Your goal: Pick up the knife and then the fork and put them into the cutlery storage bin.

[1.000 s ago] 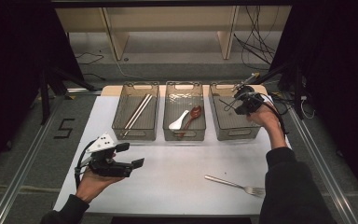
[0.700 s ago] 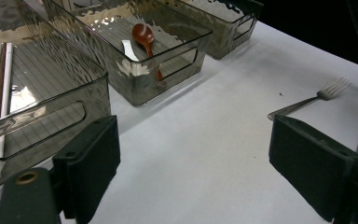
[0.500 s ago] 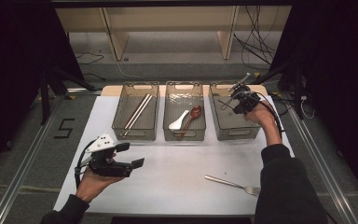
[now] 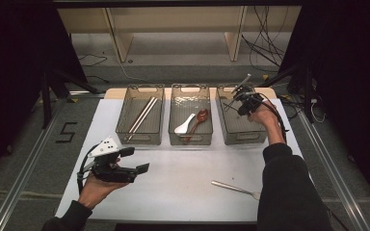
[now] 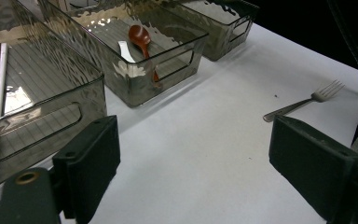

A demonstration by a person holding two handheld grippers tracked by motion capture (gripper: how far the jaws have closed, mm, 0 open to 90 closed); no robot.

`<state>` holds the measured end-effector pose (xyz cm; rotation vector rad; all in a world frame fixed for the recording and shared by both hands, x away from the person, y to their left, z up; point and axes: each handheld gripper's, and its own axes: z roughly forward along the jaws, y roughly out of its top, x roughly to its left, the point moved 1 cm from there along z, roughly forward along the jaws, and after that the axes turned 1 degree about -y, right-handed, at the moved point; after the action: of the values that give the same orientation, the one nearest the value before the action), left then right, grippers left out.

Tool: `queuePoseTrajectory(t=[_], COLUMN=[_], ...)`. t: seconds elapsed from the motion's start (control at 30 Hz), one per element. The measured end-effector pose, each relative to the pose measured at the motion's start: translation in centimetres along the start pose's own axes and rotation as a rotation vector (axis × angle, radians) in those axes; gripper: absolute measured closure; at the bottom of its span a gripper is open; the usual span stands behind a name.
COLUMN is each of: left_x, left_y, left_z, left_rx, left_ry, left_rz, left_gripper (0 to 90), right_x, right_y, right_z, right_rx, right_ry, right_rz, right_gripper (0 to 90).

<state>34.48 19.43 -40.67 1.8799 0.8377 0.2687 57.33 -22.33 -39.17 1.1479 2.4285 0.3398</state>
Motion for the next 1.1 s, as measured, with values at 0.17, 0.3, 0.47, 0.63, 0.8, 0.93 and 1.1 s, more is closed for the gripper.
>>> queuePoseTrajectory(t=[0.17,0.3,0.47,0.63,0.8,0.93,1.1], left_x=[0.0,-0.1,-0.2,-0.1,-0.1,0.0,0.0], left_y=[0.0,0.0,0.0,0.0,0.0,0.0,0.0], left_z=[0.0,0.0,0.1,0.1,0.0,0.0,0.0], left_rx=[0.0,-0.001,0.006,-0.003,-0.004,-0.006,-0.01], left_ry=[0.0,-0.001,-0.001,-0.001,0.003,0.003,0.005], left_rz=[-0.002,-0.005,0.001,-0.007,-0.005,-0.004,-0.005], left_gripper=[15.8,15.8,15.8,15.8,15.7,15.7,15.7], right_x=[-0.3,-0.7,-0.8,-0.4,1.0,2.1,3.5], right_y=[0.1,-0.6,-1.2,-1.7,-2.6,-3.5,-5.0], right_z=[-1.4,-2.2,-3.3,-4.4,-5.6,-6.6,-7.9], right_rx=[-0.064,-0.075,-0.092,-0.137,-0.17,-0.207,-0.254], right_ry=[0.029,0.037,0.044,0.101,0.142,0.175,0.225], right_rz=[0.022,0.039,0.047,0.063,0.056,0.047,0.042], right_gripper=[68.5,62.9,54.9,46.1,39.3,35.3,32.7])
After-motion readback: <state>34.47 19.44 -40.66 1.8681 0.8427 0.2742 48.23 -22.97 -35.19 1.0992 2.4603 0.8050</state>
